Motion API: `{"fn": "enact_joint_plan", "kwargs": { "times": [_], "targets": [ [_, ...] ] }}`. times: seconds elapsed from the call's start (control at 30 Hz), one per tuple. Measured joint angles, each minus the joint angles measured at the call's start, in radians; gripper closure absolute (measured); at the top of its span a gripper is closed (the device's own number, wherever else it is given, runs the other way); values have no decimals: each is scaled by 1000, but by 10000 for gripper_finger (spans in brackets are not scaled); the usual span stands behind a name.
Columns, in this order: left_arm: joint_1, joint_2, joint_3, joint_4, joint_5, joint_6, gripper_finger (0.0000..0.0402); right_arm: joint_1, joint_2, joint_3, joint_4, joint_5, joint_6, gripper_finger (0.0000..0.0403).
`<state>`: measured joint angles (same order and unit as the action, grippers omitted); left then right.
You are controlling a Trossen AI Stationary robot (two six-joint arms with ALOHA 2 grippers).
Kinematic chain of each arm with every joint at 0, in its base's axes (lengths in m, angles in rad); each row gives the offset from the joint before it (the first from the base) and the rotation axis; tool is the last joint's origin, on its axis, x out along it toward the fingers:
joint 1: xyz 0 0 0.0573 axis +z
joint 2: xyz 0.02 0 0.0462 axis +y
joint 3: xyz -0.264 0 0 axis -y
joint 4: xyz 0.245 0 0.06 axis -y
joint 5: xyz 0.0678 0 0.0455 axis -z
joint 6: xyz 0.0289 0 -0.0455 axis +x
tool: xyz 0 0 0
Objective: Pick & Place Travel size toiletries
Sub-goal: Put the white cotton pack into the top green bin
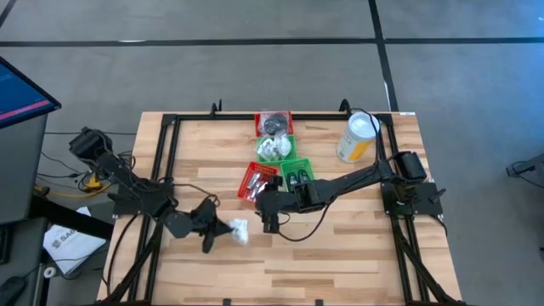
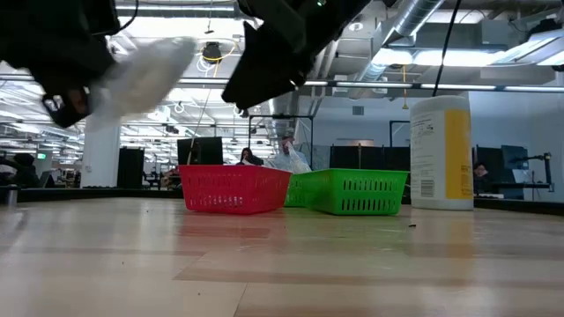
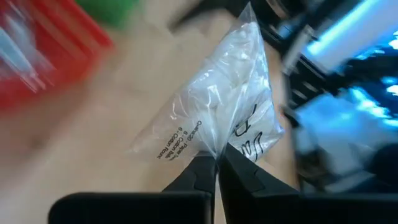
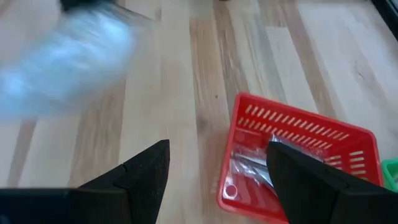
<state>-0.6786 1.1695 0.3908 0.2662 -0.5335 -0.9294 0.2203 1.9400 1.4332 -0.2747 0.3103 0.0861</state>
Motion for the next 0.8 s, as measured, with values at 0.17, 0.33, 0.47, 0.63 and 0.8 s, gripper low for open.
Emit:
{"fn": "enact_joint_plan", "kwargs": {
  "times": [0.17,0.33,0.47,0.63,0.8],
  "targets": [
    [49,4,0,-6,-160,183,401,-8,0,0,31,-5,68,148],
    [97,4,0,-9,-349,325,401,-15,0,0,33,-8,121,148],
    [130,4,0,-8,-429,381,401,-21,0,0,59,-8,150,148],
    [148,4,0,-8,-441,401,401,-39,0,0,118,-10,152,148],
    [142,4,0,-6,-440,402,401,-76,0,0,151,1,154,148]
  ]
}}
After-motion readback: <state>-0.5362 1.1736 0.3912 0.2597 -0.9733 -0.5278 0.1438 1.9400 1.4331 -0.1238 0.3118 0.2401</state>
